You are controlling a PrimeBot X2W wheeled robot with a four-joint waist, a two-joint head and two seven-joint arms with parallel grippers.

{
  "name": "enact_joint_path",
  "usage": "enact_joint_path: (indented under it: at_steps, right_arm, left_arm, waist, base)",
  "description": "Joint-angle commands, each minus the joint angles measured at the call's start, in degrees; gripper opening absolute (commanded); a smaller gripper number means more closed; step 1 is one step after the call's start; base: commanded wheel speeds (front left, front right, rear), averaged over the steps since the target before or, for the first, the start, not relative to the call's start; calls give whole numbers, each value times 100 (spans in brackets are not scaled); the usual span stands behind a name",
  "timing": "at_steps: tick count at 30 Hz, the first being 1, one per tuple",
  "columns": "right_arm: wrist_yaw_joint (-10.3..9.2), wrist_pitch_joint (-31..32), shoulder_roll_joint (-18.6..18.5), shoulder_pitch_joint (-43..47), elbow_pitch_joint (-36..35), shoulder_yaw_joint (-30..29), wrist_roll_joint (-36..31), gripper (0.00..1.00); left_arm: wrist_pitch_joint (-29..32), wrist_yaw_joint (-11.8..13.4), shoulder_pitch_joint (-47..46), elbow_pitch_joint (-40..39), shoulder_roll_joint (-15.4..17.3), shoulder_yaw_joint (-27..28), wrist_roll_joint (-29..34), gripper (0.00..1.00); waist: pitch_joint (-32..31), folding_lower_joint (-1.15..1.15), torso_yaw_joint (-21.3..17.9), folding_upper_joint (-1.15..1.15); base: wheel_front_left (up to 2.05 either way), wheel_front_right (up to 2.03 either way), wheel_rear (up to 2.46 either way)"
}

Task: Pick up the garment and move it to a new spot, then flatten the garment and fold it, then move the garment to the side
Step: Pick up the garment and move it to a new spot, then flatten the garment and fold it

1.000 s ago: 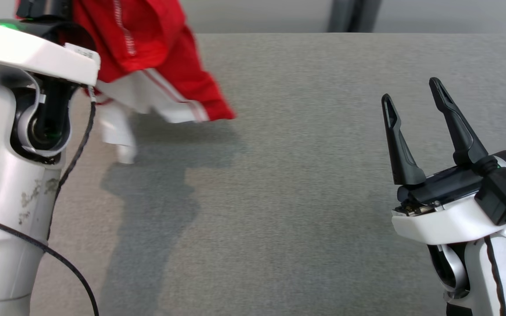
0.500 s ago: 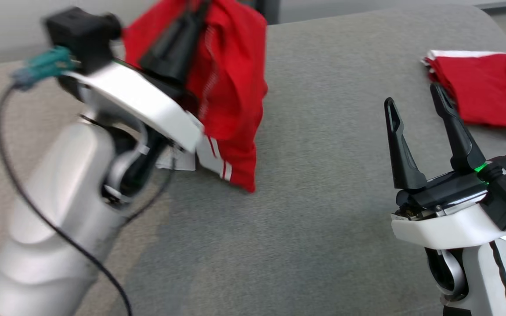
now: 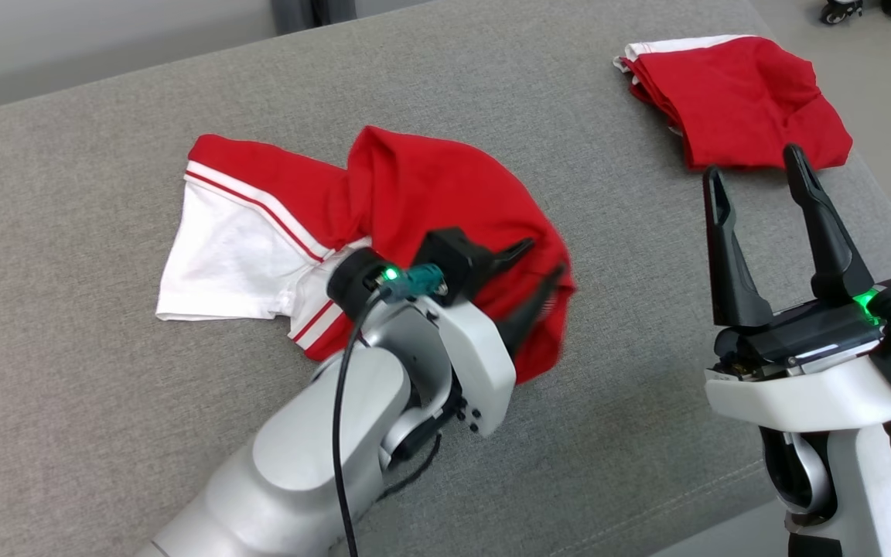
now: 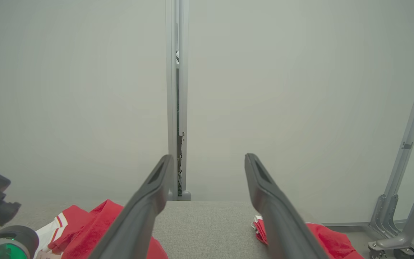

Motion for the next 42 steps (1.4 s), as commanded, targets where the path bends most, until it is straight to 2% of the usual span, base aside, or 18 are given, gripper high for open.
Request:
enact_joint_path:
  at_steps: [1, 6, 12, 17, 23, 25, 28, 30, 35, 42]
  right_arm:
    - [-3, -50, -17, -32, 19, -33, -6, 100]
    - [-2, -55, -17, 35, 62, -88, -64, 100]
    - [-2, 22, -17, 97, 89, -156, -157, 100]
    - [-2, 152, -20, 194, 118, -13, -319, 100]
    - [-2, 265, -19, 393, 211, 21, -476, 100]
    - [-3, 297, -23, 491, 260, 39, -524, 100]
    - [-3, 278, -21, 558, 304, 48, -544, 100]
    - [-3, 256, -22, 630, 352, 44, -515, 100]
    - [-3, 259, -19, 766, 488, 47, -532, 100]
    - [-2, 392, -18, 709, 686, 92, -626, 100]
  left_arm:
    - [-76, -108, 101, 90, -6, -81, -40, 100]
    - [-465, -175, 122, 234, -74, -118, -101, 100]
    - [-1083, -14, 174, -2, 50, 283, -211, 100]
    - [-1546, 309, 374, -369, 500, 750, -105, 100]
    - [-1708, 677, 1094, -919, 1097, 1434, 141, 100]
    - [-1711, 784, 1676, -1315, 1175, 1890, 302, 100]
    - [-1713, 813, 2062, -1543, 1187, 2195, 451, 100]
    - [-1714, 807, 2460, -1731, 1111, 2445, 616, 100]
    - [-1715, 601, 3195, -1996, 703, 2955, 960, 100]
    - [-1716, 186, 3465, -1964, 107, 3249, 1386, 100]
  waist:
    - [4, 0, 12, 0]
    - [-115, 0, 256, 0]
    - [-375, 0, 765, 0]
    - [-641, 0, 1205, 0]
    - [-920, 0, 1698, 0]
    - [-1012, 0, 1882, 0]
    - [-1066, 0, 1983, 0]
    - [-1129, 0, 2071, 0]
    - [-1215, 0, 2264, 0]
    - [-1149, 0, 2597, 0]
  base:
    - [0, 0, 0]
    - [0, 0, 0]
    - [0, 0, 0]
    - [0, 0, 0]
    - [0, 0, 0]
    - [0, 0, 0]
    - [0, 0, 0]
    - [0, 0, 0]
    - [0, 0, 0]
    - [0, 0, 0]
